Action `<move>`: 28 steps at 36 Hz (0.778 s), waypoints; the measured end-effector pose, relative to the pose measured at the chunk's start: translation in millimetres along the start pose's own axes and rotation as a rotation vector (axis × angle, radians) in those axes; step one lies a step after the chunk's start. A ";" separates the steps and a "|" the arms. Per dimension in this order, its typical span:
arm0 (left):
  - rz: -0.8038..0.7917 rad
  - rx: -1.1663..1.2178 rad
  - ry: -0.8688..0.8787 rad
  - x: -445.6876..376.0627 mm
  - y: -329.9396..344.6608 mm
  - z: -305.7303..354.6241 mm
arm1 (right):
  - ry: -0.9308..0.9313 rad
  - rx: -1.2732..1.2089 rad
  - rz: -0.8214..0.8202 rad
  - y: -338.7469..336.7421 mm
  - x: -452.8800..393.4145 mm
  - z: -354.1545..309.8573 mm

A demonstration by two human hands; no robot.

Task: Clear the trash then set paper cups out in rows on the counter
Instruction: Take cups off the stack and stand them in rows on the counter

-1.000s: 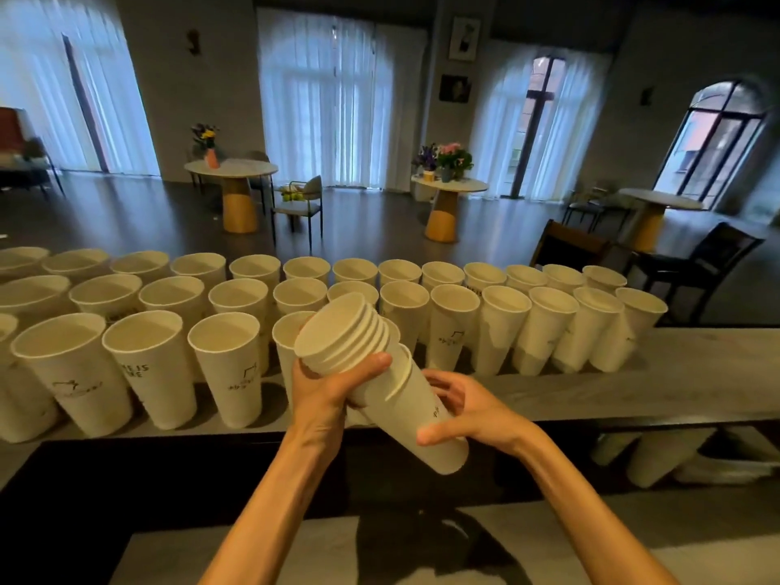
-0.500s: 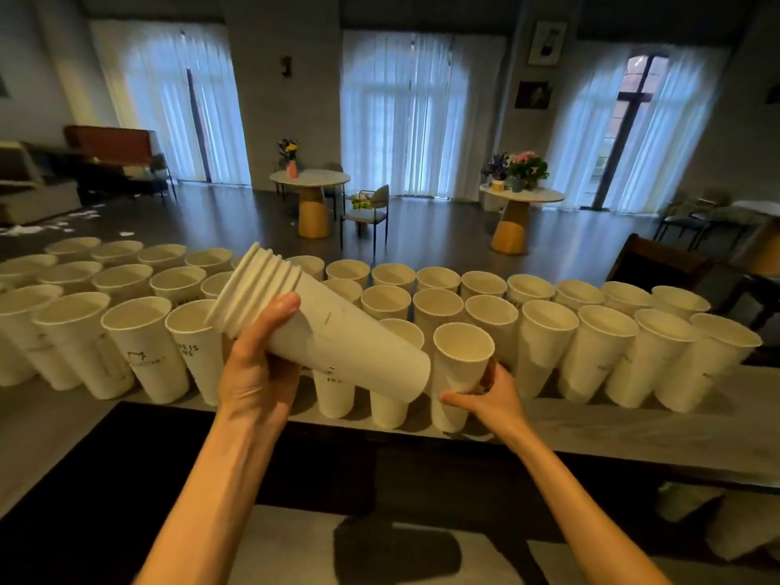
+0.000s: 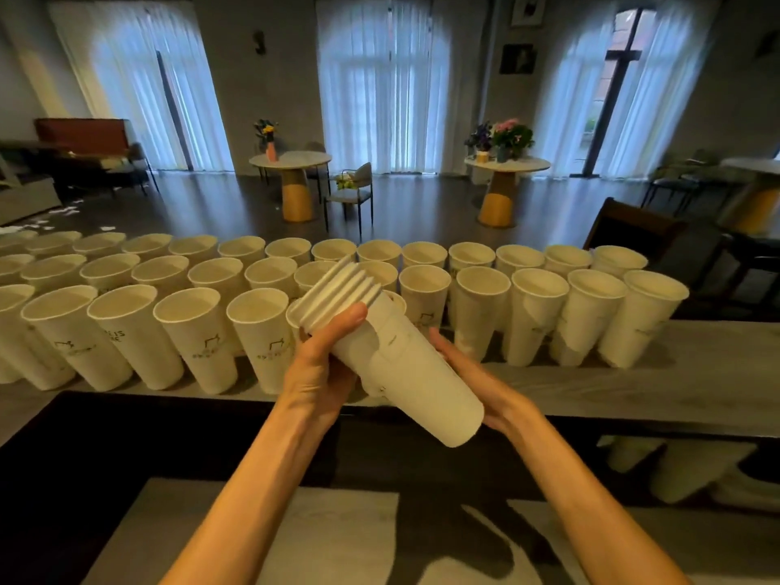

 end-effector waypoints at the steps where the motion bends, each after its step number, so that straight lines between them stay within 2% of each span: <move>1: -0.009 -0.025 -0.021 1.9 8.3 -7.3 | 0.020 -0.095 -0.140 -2.9 6.1 1.0; 4: -0.039 -0.120 -0.030 2.6 22.1 -23.1 | 0.033 -0.212 -0.408 -11.5 16.1 7.5; 6: -0.028 -0.178 -0.014 -0.7 27.0 -30.2 | -0.012 -0.141 -0.433 -19.7 22.2 11.7; 9: 0.022 -0.236 0.006 -2.7 32.8 -35.3 | -0.049 0.012 -0.329 -31.9 31.9 11.5; 13: 0.086 -0.330 0.104 1.5 42.9 -40.5 | -0.123 0.272 -0.106 -47.4 34.8 5.4; 17: 0.231 -0.214 0.195 1.4 41.5 -24.7 | -0.239 0.468 0.114 -61.5 27.4 6.7; 23: 0.398 0.006 0.265 6.9 27.3 15.1 | -0.290 0.395 0.266 -66.8 10.2 18.0; 28: 0.405 -0.018 0.266 20.7 22.2 28.9 | -0.226 0.221 0.291 -57.8 -14.6 22.1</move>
Point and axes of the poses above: each hand's wrist, its own x-axis away from the middle knuckle, its own y-axis out of the palm, z = x × y, the point moved 1 cm from there along -x, towards the middle knuckle, and after that the axes turned 8 degrees about y, right-handed, at the moved point
